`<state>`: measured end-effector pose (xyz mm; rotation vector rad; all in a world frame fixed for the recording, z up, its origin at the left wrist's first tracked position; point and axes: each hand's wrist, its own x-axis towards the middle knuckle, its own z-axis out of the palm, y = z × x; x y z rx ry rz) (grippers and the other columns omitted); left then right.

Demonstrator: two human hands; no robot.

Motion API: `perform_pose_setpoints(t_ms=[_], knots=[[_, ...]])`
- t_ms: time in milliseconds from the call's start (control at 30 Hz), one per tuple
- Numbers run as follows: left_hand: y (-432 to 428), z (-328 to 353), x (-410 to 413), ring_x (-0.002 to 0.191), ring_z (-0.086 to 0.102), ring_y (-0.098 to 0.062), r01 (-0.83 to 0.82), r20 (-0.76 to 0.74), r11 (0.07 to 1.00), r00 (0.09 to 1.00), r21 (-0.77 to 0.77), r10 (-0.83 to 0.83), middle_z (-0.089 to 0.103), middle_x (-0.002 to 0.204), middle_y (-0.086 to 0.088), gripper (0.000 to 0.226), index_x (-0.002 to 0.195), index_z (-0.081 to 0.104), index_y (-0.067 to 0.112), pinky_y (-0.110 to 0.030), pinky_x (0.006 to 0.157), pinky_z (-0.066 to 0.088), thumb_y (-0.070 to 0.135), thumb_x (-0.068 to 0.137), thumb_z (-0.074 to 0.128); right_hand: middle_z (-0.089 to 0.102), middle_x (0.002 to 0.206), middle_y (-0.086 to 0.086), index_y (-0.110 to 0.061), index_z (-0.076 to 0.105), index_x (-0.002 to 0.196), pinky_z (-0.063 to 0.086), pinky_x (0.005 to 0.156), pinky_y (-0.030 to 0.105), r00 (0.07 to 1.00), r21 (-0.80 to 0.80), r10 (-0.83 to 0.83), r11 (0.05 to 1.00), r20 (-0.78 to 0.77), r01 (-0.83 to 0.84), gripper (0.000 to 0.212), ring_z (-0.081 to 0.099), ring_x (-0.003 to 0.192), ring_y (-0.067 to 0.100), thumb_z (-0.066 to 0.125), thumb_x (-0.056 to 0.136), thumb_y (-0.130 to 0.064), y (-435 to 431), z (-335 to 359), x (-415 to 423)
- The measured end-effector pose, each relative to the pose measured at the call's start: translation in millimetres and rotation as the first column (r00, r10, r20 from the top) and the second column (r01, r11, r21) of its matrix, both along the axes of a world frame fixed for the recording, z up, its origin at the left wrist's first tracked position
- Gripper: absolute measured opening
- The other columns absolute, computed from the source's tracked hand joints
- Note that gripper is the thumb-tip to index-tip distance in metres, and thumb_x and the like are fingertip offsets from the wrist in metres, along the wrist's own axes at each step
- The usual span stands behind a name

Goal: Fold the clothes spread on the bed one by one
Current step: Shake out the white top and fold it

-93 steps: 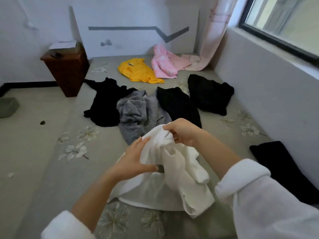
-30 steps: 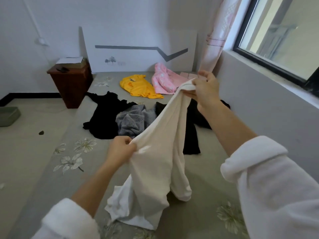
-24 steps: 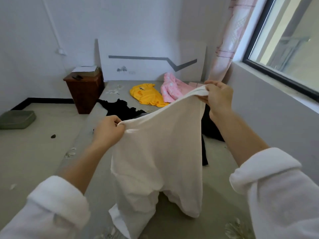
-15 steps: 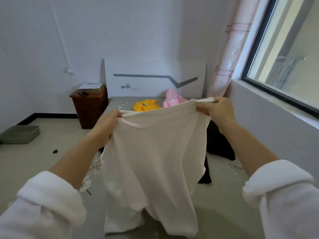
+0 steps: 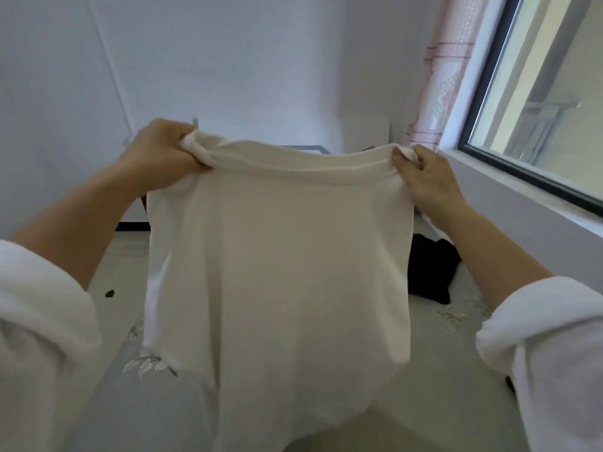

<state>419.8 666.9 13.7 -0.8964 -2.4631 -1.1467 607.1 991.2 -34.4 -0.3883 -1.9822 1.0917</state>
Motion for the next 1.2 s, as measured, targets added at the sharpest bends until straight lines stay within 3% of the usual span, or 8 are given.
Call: perform_pose_setpoints(t_ms=[100,233,400,533,667,767,900,1200], knots=[[-1.6,-24.4,0.1,0.060,0.048,-0.015,-0.071,-0.049,0.997,0.996,-0.010,0.071,0.059,0.065,-0.007,0.012,0.072,0.066,0.012,-0.025,0.053,0.040,0.018,0.078,0.075,0.046,0.068,0.002,0.002,0.056,0.078,0.033,0.053,0.022,0.999,0.069,0.048,0.996,-0.005,-0.047,0.046,0.041,0.060,0.009,0.061,0.091,-0.041,-6.0,-6.6,-0.5],[-14.9,-72.3,-6.0,0.062,0.046,-0.020,-0.112,-0.008,0.972,0.994,-0.207,0.113,0.058,0.063,-0.012,0.006,0.084,0.073,-0.002,-0.019,0.050,0.034,0.003,0.082,0.069,0.062,0.060,-0.020,-0.029,0.069,0.069,0.041,0.051,0.006,0.871,0.076,0.248,0.949,0.424,-0.306,0.016,0.056,0.052,-0.007,0.076,0.074,-0.043,-7.8,-30.9,7.3],[-27.0,-65.3,-10.5,0.059,0.052,-0.026,-0.224,-0.136,0.960,0.970,-0.169,0.202,0.053,0.054,-0.011,0.026,0.067,0.066,0.004,-0.029,0.051,0.031,0.024,0.083,0.063,0.075,0.082,-0.009,-0.027,0.076,0.089,0.052,0.068,0.018,0.754,-0.001,0.358,0.904,0.552,-0.428,0.028,0.070,0.076,0.005,0.086,0.065,-0.037,3.6,-20.2,8.6],[-28.2,-48.7,-9.7,0.063,0.053,-0.032,-0.315,-0.340,0.947,0.899,-0.063,0.276,0.058,0.066,-0.022,0.031,0.071,0.065,0.002,-0.033,0.055,0.031,0.026,0.085,0.052,0.053,0.045,-0.010,-0.018,0.065,0.055,0.040,0.047,0.019,0.874,0.356,-0.007,0.915,0.487,-0.191,0.029,0.052,0.049,0.005,0.076,0.077,-0.033,8.1,-7.5,-3.5],[-31.4,-53.2,-8.0,0.063,0.049,-0.019,-0.168,0.048,0.982,0.985,0.088,0.164,0.057,0.067,-0.008,0.027,0.077,0.067,0.011,-0.027,0.054,0.034,0.032,0.091,0.058,0.042,0.050,-0.009,-0.022,0.044,0.050,0.027,0.047,0.027,0.928,0.562,-0.273,0.822,0.256,0.087,0.049,0.039,0.050,0.008,0.060,0.090,-0.043,4.9,-18.2,-10.5],[-39.4,-71.5,3.0,0.061,0.056,0.000,-0.009,0.167,0.998,0.986,0.064,-0.002,0.065,0.070,0.012,0.019,0.075,0.070,0.032,-0.021,0.058,0.042,0.028,0.091,0.061,0.051,0.059,-0.005,-0.021,0.052,0.052,0.035,0.051,0.026,0.930,0.352,-0.139,0.936,0.339,0.011,0.042,0.046,0.055,0.008,0.063,0.091,-0.036,10.3,-33.8,-6.5],[-50.6,-102.4,16.5,0.066,0.068,-0.005,0.094,0.344,0.995,0.934,0.019,-0.095,0.073,0.071,0.010,0.021,0.073,0.075,0.039,-0.021,0.057,0.050,0.027,0.087,0.066,0.073,0.077,-0.004,-0.015,0.074,0.076,0.053,0.069,0.024,0.908,-0.322,0.277,0.931,0.316,-0.172,0.013,0.068,0.070,0.009,0.068,0.087,-0.019,3.7,-59.5,3.3],[-36.1,-190.3,24.8,0.098,0.065,-0.019,0.099,0.526,0.988,0.837,0.121,-0.149,0.067,0.115,0.000,0.024,0.117,0.060,0.035,-0.034,0.083,0.052,0.023,0.099,0.049,0.067,0.102,0.013,-0.006,0.065,0.106,0.049,0.084,0.036,0.877,-0.659,0.430,0.727,0.214,-0.195,0.027,0.062,0.091,0.025,0.047,0.086,-0.002,-17.7,-91.3,1.0]])
